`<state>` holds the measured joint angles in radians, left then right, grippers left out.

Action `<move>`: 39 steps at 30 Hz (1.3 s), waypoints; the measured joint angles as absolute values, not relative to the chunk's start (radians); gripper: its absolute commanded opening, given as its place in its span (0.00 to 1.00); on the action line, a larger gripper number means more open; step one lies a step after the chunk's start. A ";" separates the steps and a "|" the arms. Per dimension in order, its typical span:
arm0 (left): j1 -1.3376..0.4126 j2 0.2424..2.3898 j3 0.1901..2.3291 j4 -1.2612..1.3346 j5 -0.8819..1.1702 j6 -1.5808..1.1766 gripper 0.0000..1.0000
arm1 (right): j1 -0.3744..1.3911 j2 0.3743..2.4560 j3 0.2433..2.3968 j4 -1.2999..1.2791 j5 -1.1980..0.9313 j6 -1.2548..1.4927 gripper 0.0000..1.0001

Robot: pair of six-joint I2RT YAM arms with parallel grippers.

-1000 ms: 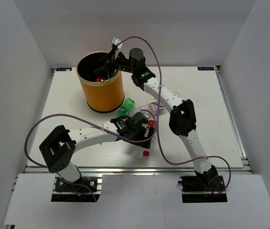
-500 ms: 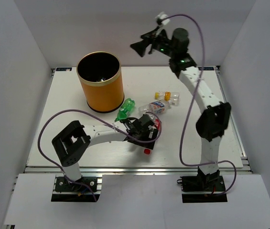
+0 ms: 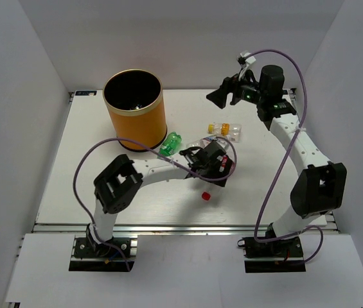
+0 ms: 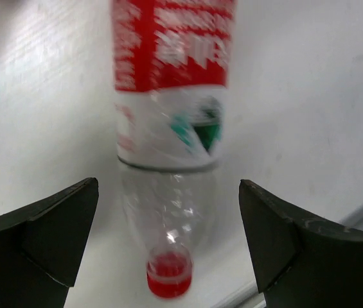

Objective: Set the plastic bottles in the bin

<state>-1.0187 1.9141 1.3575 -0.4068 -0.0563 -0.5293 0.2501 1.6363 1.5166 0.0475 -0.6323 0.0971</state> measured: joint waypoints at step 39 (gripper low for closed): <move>-0.549 1.731 2.018 -0.550 -0.705 -0.251 0.17 | -0.043 1.664 1.441 -0.367 -0.544 -0.239 0.88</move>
